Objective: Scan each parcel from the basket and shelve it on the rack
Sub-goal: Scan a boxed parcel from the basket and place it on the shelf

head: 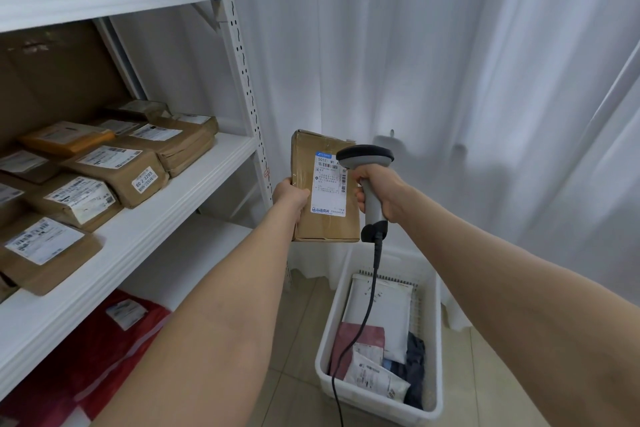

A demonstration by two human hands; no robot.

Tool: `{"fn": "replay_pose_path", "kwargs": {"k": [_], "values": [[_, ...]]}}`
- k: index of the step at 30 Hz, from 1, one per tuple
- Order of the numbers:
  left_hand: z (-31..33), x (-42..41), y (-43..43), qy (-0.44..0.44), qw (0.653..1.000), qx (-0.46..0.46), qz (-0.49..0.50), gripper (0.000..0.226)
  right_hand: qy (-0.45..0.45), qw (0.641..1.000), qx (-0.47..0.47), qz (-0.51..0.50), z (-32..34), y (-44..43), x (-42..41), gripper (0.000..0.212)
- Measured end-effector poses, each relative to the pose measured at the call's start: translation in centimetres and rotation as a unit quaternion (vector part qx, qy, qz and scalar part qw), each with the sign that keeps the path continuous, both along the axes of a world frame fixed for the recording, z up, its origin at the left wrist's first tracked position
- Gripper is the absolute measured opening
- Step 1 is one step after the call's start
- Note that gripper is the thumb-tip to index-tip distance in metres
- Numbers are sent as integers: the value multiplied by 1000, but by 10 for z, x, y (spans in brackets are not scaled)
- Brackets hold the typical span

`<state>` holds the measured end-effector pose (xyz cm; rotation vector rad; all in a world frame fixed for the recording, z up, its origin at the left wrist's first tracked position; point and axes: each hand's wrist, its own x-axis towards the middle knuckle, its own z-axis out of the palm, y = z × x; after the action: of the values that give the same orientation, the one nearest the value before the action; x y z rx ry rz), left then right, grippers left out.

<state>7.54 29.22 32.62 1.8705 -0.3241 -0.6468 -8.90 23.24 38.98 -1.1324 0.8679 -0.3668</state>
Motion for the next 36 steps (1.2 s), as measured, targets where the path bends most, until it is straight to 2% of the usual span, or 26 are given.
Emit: {"fn": "replay_pose_path", "kwargs": {"k": [5, 10, 15, 17, 19, 22, 26, 28, 30, 32, 36], "values": [[4, 0, 4, 7, 1000, -11, 2, 36, -7, 1000, 15, -9, 3, 4, 2, 5], [18, 8, 24, -1, 1000, -16, 7, 32, -33, 997, 29, -61, 4, 6, 15, 5], [26, 44, 65, -10, 996, -17, 82, 29, 5, 997, 16, -78, -8, 23, 39, 20], [26, 59, 83, -30, 994, -11, 104, 28, 24, 998, 12, -57, -15, 36, 52, 26], [25, 69, 101, -41, 991, -7, 125, 30, 17, 999, 38, -17, -19, 54, 65, 23], [26, 77, 136, -15, 987, -14, 161, 34, 4, 998, 57, 23, -27, 80, 85, 23], [33, 81, 192, 35, 980, -62, 185, 31, 15, 998, 20, 52, -30, 117, 110, 34], [40, 75, 222, 32, 978, -74, 190, 28, 4, 998, 11, 68, -30, 138, 118, 39], [47, 65, 253, 12, 977, -75, 199, 33, -17, 996, 11, 84, -29, 162, 121, 33], [52, 53, 285, -4, 976, -65, 209, 38, -28, 995, 15, 93, -29, 188, 122, 18], [54, 28, 352, 2, 966, -82, 245, 31, -47, 990, 36, 125, -28, 240, 118, 15]]}}
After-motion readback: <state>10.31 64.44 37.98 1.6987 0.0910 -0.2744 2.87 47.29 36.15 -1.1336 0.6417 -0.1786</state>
